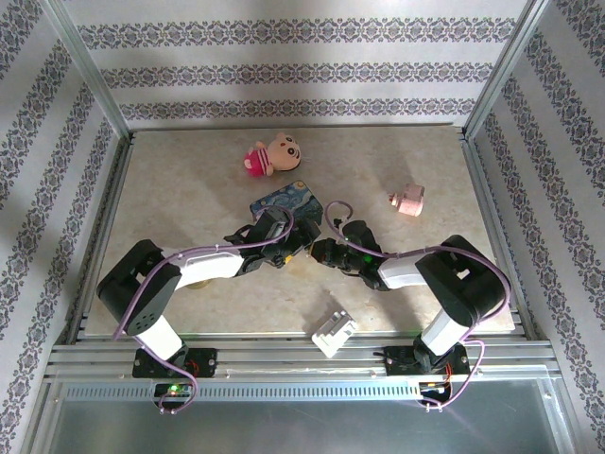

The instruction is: Unlock the padlock with the key

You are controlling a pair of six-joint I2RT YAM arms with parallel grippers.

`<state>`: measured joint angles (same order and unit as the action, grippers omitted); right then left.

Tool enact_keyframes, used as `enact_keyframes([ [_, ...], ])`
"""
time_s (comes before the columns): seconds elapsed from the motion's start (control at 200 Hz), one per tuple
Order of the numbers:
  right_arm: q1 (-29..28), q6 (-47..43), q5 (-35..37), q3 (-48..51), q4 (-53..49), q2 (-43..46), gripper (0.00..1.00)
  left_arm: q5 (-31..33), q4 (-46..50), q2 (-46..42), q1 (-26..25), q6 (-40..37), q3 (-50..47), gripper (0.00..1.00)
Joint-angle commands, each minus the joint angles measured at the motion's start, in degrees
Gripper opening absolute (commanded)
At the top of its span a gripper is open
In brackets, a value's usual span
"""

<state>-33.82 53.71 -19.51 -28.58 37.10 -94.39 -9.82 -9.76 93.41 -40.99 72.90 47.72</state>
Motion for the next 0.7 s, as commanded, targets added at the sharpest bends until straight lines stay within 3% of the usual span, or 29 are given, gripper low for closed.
enact_keyframes([
  [0.0, 1.28, 1.38, 1.02, 0.71, 3.77, -1.29, 0.0, 2.97, 2.72, -2.59, -0.67, -1.05, -0.49, 0.99],
  [0.44, 1.76, 3.08, 0.97, -0.16, 5.79, -3.61, 0.0, 11.71, 7.32, -11.05, -0.35, -8.87, -1.04, 0.99],
  [0.695, 1.04, 1.05, 4.71, 0.42, -0.94, -0.4, 0.16, 10.14, 7.0, -14.1, 2.86, -13.49, -1.93, 0.99],
])
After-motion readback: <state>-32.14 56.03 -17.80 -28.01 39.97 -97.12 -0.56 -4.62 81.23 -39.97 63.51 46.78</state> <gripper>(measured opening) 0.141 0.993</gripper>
